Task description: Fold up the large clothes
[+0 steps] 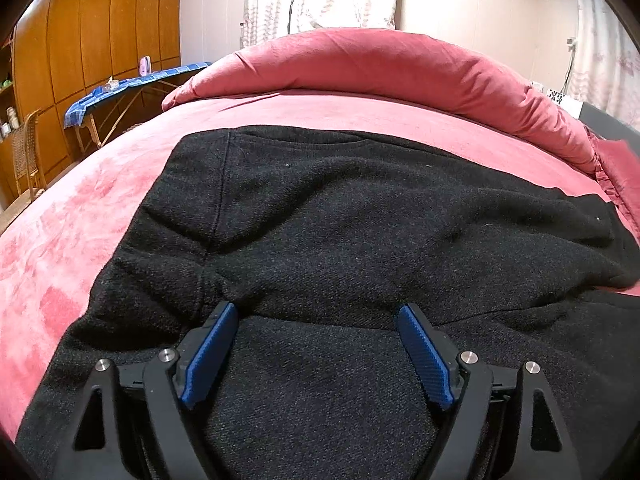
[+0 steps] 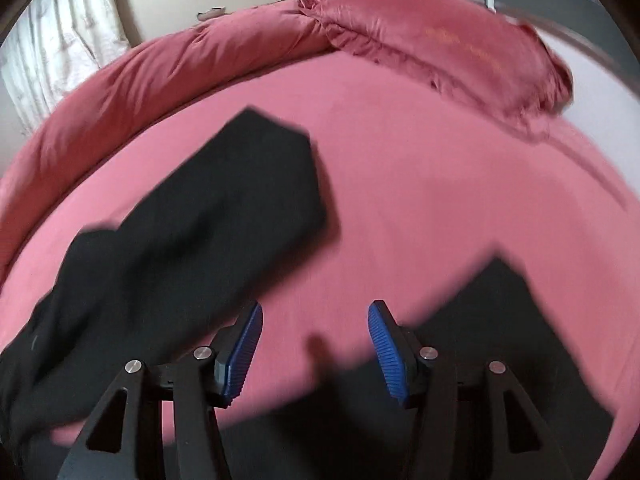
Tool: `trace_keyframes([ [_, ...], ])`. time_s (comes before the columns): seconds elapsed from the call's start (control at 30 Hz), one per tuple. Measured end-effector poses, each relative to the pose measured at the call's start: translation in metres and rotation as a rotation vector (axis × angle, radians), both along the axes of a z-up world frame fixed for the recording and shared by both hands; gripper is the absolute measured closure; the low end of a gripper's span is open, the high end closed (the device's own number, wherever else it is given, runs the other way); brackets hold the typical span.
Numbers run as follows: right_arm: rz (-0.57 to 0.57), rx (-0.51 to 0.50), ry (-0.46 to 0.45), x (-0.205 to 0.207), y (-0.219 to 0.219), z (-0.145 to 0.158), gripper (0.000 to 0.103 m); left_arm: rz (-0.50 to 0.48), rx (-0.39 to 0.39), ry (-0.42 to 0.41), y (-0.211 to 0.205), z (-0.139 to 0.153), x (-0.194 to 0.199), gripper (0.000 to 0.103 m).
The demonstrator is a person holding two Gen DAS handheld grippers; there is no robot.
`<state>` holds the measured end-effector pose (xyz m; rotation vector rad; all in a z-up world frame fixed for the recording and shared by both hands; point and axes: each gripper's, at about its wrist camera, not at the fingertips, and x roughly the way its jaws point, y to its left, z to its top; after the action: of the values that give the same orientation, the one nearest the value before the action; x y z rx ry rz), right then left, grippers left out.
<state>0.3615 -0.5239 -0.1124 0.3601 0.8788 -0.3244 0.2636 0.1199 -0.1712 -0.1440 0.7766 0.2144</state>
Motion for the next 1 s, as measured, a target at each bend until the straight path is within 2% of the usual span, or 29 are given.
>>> trace_keyframes([
  [0.07, -0.001, 0.161, -0.059, -0.043, -0.009, -0.005, 0.047, 0.001, 0.009, 0.005, -0.003, 0.000, -0.003, 0.019],
  [0.13, -0.022, 0.252, -0.084, -0.076, -0.016, -0.008, 0.047, 0.001, 0.017, 0.012, -0.006, 0.002, -0.004, 0.019],
  [0.17, -0.030, 0.272, -0.078, -0.097, -0.020, -0.008, 0.047, -0.002, 0.016, 0.017, -0.006, 0.004, -0.005, 0.019],
  [0.27, -0.070, 0.251, -0.069, -0.147, -0.024, -0.002, 0.047, -0.037, 0.015, 0.080, -0.006, 0.015, -0.014, 0.019],
  [0.37, -0.127, 0.295, -0.082, -0.189, -0.038, -0.001, 0.047, -0.021, -0.080, 0.063, 0.007, 0.031, -0.041, 0.019],
  [0.43, -0.180, 0.327, -0.110, -0.217, -0.054, 0.000, 0.047, 0.052, -0.131, 0.026, 0.024, 0.045, -0.064, 0.016],
  [0.47, -0.207, 0.336, -0.127, -0.231, -0.061, 0.001, 0.046, 0.108, -0.160, 0.012, 0.036, 0.050, -0.076, 0.008],
  [0.53, -0.245, 0.350, -0.148, -0.253, -0.074, -0.002, 0.043, 0.219, -0.226, -0.006, 0.060, 0.054, -0.096, 0.000],
  [0.57, -0.258, 0.359, -0.141, -0.257, -0.079, -0.005, 0.043, 0.262, -0.264, -0.011, 0.070, 0.054, -0.106, 0.000],
  [0.63, -0.271, 0.405, -0.143, -0.258, -0.086, -0.015, 0.043, 0.275, -0.299, 0.024, 0.079, 0.050, -0.117, 0.000],
  [0.7, -0.277, 0.441, -0.159, -0.254, -0.090, -0.022, 0.043, 0.278, -0.248, 0.070, 0.080, 0.050, -0.123, 0.000],
  [0.73, -0.284, 0.455, -0.165, -0.250, -0.091, -0.025, 0.043, 0.323, -0.186, 0.060, 0.083, 0.054, -0.131, 0.000],
  [0.8, -0.327, 0.472, -0.158, -0.243, -0.096, -0.034, 0.043, 0.404, -0.157, -0.006, 0.091, 0.059, -0.149, 0.000],
  [0.83, -0.345, 0.469, -0.167, -0.241, -0.095, -0.035, 0.042, 0.424, -0.192, -0.029, 0.097, 0.057, -0.156, 0.000],
  [0.87, -0.357, 0.462, -0.178, -0.239, -0.095, -0.034, 0.041, 0.415, -0.239, 0.000, 0.102, 0.051, -0.156, 0.000],
  [0.9, -0.356, 0.458, -0.179, -0.236, -0.095, -0.033, 0.036, 0.399, -0.281, 0.050, 0.106, 0.044, -0.153, 0.000],
  [0.97, -0.355, 0.440, -0.167, -0.233, -0.091, -0.030, 0.036, 0.350, -0.368, 0.178, 0.106, 0.022, -0.142, 0.000],
  [1.0, -0.359, 0.434, -0.164, -0.234, -0.089, -0.028, 0.036, 0.342, -0.394, 0.205, 0.104, 0.015, -0.139, 0.000],
])
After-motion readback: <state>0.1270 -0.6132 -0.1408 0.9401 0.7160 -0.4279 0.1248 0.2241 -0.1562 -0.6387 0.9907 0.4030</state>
